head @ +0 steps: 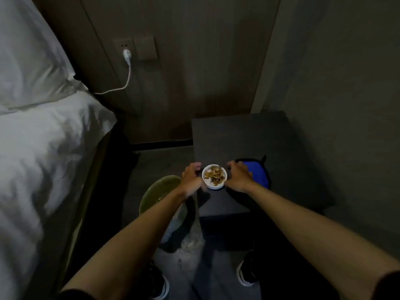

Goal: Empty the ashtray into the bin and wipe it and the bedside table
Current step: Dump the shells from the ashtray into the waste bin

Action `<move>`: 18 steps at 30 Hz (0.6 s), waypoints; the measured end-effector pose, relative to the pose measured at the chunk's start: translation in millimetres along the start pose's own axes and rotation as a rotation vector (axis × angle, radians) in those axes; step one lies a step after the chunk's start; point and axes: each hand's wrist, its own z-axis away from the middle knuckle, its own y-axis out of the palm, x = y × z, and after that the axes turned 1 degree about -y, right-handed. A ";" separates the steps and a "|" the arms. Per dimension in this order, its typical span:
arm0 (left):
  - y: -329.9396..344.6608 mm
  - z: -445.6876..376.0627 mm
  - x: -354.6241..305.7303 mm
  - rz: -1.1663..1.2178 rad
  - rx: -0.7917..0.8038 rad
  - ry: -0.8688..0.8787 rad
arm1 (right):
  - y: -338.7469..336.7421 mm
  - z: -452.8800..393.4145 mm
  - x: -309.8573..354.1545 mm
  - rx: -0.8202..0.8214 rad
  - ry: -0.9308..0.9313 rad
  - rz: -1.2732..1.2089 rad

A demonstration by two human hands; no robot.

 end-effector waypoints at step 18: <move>-5.1 2.7 3.1 -0.154 -0.033 0.355 | 8.8 -4.1 -1.2 -0.014 -0.214 0.006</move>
